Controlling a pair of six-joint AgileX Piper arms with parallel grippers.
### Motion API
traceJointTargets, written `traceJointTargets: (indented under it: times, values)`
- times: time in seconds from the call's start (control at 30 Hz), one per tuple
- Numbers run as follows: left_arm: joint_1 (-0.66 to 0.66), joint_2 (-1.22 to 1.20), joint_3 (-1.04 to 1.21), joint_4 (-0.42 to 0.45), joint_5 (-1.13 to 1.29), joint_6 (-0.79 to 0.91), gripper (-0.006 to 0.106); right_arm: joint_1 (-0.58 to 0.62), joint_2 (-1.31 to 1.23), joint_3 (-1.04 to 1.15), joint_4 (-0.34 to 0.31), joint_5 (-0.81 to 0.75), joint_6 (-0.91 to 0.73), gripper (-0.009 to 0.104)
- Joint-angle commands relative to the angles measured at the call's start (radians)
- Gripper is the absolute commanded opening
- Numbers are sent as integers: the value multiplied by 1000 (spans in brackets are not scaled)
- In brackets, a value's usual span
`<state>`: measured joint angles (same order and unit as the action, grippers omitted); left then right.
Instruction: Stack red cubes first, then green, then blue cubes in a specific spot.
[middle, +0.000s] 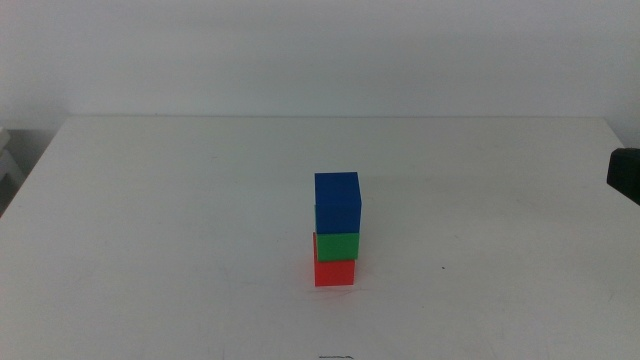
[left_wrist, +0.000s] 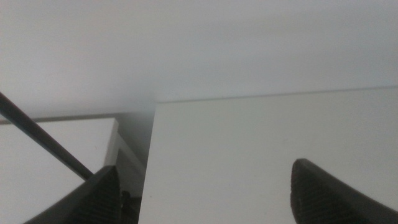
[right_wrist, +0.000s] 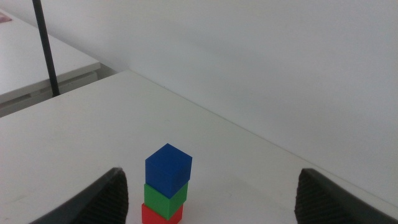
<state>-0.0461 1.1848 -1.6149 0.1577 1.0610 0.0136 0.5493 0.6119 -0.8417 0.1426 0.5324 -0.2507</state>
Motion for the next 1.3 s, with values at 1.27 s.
traceJointTargets:
  times: [1.27]
  values:
    - [8,-877,948,-111,-498,7,94,-293,-70,331,41,-345,-10,82]
